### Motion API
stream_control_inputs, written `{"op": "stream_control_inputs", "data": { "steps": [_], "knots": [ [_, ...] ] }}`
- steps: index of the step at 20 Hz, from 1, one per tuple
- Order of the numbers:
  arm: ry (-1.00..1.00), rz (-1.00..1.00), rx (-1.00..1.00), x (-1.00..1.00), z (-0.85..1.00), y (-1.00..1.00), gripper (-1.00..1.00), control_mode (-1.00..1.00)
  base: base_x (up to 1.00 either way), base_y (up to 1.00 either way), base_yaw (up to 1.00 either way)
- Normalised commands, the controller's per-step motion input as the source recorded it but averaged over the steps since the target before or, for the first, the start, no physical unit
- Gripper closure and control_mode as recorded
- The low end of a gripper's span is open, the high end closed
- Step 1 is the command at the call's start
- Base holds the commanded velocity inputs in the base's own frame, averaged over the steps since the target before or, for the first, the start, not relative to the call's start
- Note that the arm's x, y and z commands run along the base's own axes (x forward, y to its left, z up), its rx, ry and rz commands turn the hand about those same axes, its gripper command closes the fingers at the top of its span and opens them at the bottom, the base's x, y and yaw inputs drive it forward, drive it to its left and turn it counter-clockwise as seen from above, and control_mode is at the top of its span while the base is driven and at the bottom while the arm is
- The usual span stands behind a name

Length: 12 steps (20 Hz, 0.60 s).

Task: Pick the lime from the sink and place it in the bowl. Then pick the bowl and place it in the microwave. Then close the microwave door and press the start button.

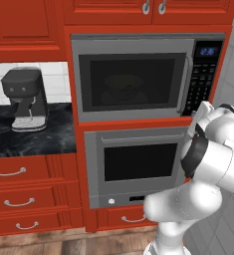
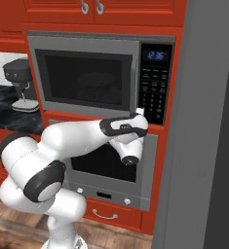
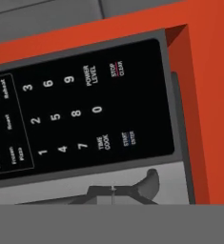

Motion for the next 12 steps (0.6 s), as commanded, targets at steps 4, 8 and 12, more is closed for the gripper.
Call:
{"op": "stream_control_inputs", "data": {
  "steps": [4,8,12],
  "knots": [
    [0.00,0.00,0.00,0.09,0.00,-0.06,1.00,-1.00,0.00,0.00,0.00],
    [0.00,0.00,0.00,0.31,0.00,-0.01,1.00,-1.00,0.00,0.00,0.00],
    [0.00,0.00,0.00,0.40,0.00,0.00,1.00,-1.00,0.00,0.00,0.00]
  ]
}}
